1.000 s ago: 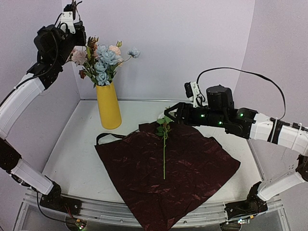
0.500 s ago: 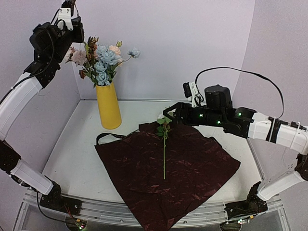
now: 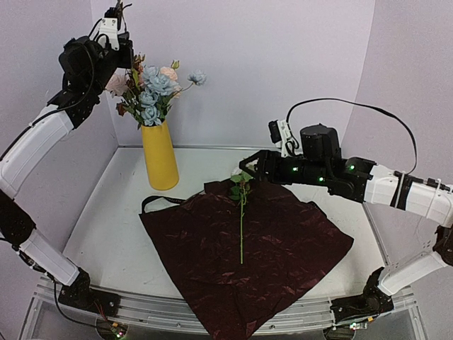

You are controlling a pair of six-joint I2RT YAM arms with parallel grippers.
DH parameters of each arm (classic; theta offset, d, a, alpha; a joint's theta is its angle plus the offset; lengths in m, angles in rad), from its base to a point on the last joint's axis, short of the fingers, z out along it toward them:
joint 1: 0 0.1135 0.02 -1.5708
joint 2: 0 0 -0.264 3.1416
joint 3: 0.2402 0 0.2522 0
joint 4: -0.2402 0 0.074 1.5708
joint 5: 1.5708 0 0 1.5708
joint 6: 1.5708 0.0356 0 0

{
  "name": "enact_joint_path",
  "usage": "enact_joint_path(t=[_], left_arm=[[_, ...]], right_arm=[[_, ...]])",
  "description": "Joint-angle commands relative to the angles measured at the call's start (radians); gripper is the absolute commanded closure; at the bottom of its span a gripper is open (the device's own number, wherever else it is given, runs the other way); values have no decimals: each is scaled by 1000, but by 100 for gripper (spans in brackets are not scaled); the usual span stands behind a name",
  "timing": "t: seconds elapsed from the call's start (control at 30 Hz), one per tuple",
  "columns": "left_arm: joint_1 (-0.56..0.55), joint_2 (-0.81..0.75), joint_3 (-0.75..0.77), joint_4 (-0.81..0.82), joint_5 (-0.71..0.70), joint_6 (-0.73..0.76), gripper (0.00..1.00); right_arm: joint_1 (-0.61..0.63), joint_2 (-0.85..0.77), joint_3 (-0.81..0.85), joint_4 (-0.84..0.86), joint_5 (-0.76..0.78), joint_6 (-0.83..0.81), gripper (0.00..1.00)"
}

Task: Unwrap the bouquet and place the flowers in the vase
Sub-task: Insert the fake flower into the vase.

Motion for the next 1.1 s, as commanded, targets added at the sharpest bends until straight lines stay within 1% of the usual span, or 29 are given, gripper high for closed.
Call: enact_joint_path(t=[0.0, 0.23, 0.47, 0.6, 0.73, 0.93, 1.07], left_arm=[[6, 6, -12, 70, -6, -2, 100], [10, 11, -96, 97, -48, -35, 100], [29, 12, -156, 108, -68, -98, 100], [51, 12, -183, 112, -78, -162, 100], [69, 21, -201, 111, -74, -219, 100], [73, 42, -209, 110, -98, -240, 100], [73, 41, -197, 110, -69, -253, 100]], right_arm=[[-8, 15, 44, 29, -12, -4, 33], [-22, 9, 42, 29, -32, -3, 33], [-29, -9, 22, 29, -39, 1, 33], [-31, -20, 11, 29, -38, 5, 33], [-32, -31, -1, 29, -35, 8, 33], [-33, -48, -13, 29, -26, 9, 33], [-35, -53, -16, 29, -21, 8, 33]])
